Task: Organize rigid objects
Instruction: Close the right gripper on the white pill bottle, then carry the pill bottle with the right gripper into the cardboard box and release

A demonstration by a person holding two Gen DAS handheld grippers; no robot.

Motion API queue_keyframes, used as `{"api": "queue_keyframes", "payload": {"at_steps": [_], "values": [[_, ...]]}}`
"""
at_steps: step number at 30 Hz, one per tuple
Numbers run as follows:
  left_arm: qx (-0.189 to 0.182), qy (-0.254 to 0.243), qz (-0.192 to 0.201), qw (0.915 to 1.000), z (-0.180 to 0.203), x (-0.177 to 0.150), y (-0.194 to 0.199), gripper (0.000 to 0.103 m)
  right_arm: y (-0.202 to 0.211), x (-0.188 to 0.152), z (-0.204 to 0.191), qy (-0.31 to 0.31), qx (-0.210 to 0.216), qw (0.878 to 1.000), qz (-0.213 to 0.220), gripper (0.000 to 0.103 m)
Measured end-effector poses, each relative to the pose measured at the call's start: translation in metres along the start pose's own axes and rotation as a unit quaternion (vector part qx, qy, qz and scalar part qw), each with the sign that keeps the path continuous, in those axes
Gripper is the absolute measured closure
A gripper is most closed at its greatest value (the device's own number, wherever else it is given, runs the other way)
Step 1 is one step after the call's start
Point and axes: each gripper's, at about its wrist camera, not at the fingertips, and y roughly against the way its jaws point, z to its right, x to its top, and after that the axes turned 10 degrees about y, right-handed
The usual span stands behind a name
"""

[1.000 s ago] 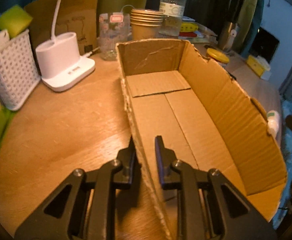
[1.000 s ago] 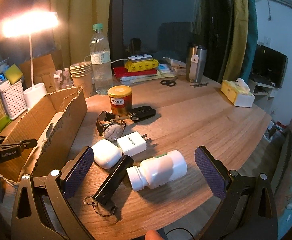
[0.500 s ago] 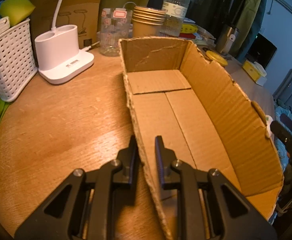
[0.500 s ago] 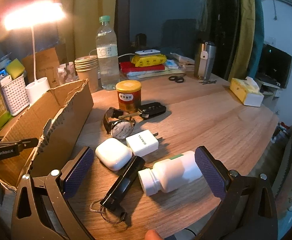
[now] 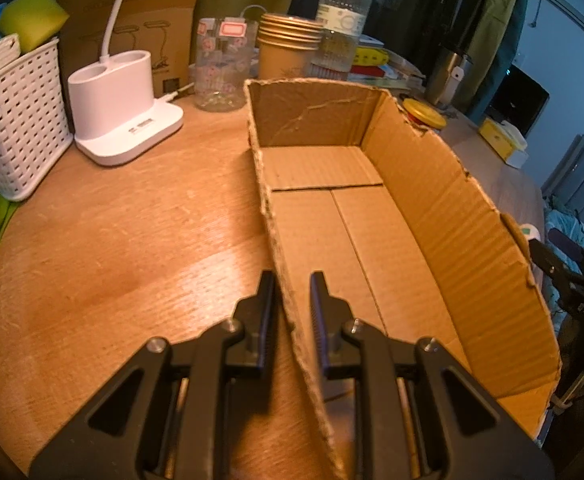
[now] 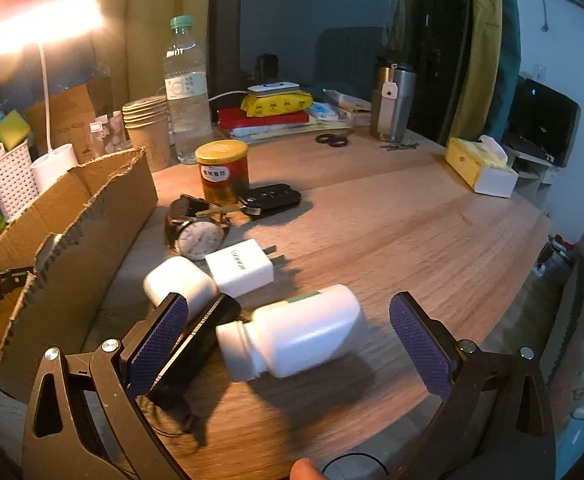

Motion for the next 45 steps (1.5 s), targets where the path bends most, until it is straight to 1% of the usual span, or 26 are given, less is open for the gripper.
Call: {"api": "queue_keyframes", "payload": {"at_steps": [9, 15, 20, 21, 23, 26, 36, 42, 45], "values": [[-0.001, 0.001, 0.0, 1.0, 0.0, 0.0, 0.0, 0.085, -0.012, -0.008, 0.01, -0.005, 0.001, 1.0, -0.009, 0.001], [-0.001, 0.001, 0.0, 1.0, 0.0, 0.0, 0.0, 0.085, -0.02, -0.013, 0.012, -0.012, 0.012, 1.0, -0.02, 0.001], [-0.001, 0.001, -0.001, 1.0, 0.0, 0.0, 0.0, 0.085, -0.021, -0.013, 0.007, -0.008, 0.027, 0.999, -0.019, 0.001], [-0.001, 0.001, -0.001, 1.0, 0.0, 0.0, 0.0, 0.085, -0.021, -0.013, 0.006, -0.007, 0.028, 0.999, -0.018, 0.004], [-0.001, 0.001, -0.001, 1.0, 0.0, 0.0, 0.0, 0.085, -0.021, -0.013, 0.006, -0.007, 0.033, 0.999, -0.015, 0.017], [-0.001, 0.001, -0.001, 1.0, 0.0, 0.0, 0.0, 0.085, -0.023, -0.013, 0.005, -0.006, 0.025, 1.0, -0.015, 0.016], [-0.001, 0.001, -0.001, 1.0, 0.001, 0.0, 0.0, 0.085, -0.023, -0.013, 0.007, -0.008, 0.028, 0.999, -0.012, 0.017], [-0.001, 0.001, -0.001, 1.0, 0.001, 0.0, 0.001, 0.084, -0.015, -0.008, 0.009, -0.012, 0.029, 1.0, 0.0, 0.017], [0.0, 0.001, -0.001, 1.0, 0.001, 0.0, 0.001, 0.084, -0.004, -0.001, 0.005, -0.009, 0.033, 0.999, 0.015, 0.016]]}}
